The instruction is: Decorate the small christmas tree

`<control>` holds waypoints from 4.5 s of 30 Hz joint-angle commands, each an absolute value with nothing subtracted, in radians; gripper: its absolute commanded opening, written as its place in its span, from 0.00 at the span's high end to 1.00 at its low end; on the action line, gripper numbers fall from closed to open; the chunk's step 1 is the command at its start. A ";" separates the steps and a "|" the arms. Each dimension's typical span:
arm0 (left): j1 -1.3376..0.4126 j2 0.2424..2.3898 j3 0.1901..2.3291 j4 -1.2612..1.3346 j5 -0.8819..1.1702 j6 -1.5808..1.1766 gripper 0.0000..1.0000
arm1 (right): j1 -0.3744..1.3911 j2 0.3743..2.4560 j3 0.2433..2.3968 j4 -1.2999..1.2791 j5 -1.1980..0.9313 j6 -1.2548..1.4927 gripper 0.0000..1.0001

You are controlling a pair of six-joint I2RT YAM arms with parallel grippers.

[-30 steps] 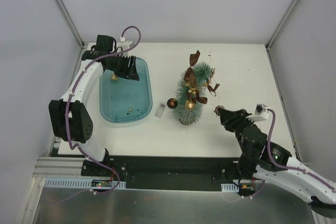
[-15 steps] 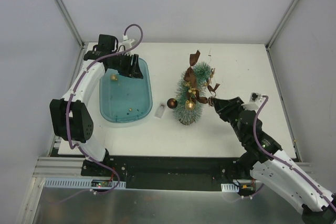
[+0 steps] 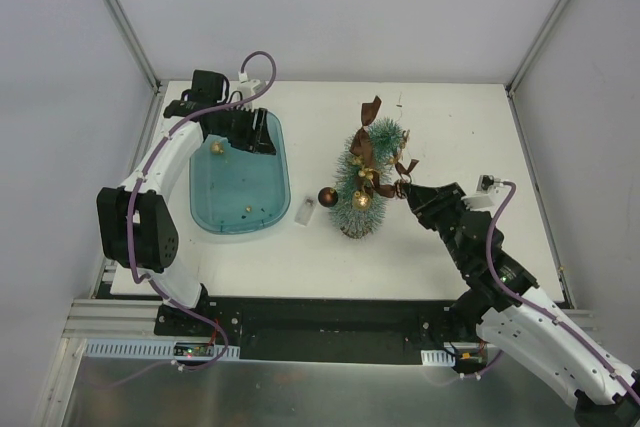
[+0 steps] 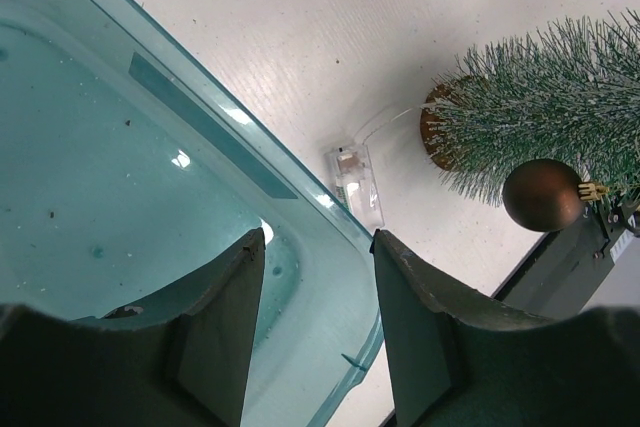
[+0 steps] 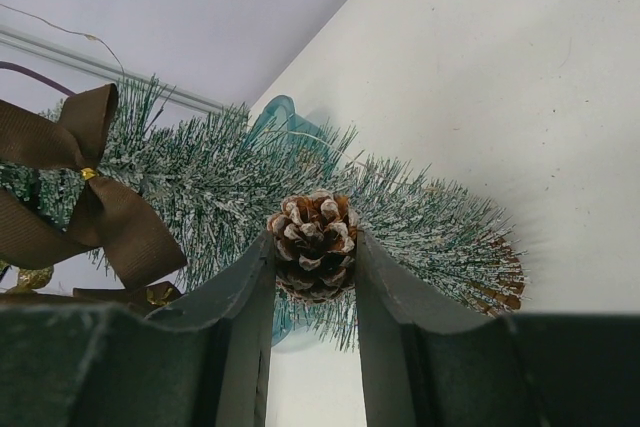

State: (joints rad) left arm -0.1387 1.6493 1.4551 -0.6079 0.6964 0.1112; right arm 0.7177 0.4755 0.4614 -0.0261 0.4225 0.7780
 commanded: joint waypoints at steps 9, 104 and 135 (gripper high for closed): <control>-0.146 1.618 1.443 -0.591 0.710 0.104 0.53 | 0.713 0.479 0.476 0.028 0.394 0.769 0.90; -0.502 1.707 1.554 -0.523 0.672 -0.023 0.54 | 0.738 0.408 0.301 0.166 0.225 0.746 0.71; -0.500 1.690 1.546 -0.523 0.621 -0.009 0.54 | 0.744 0.413 0.282 0.104 0.247 0.732 0.50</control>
State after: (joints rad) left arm -0.4976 1.7344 1.5349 -0.5354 0.6407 -0.0120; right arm 0.7376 0.4397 0.2794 0.1093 0.2241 0.7471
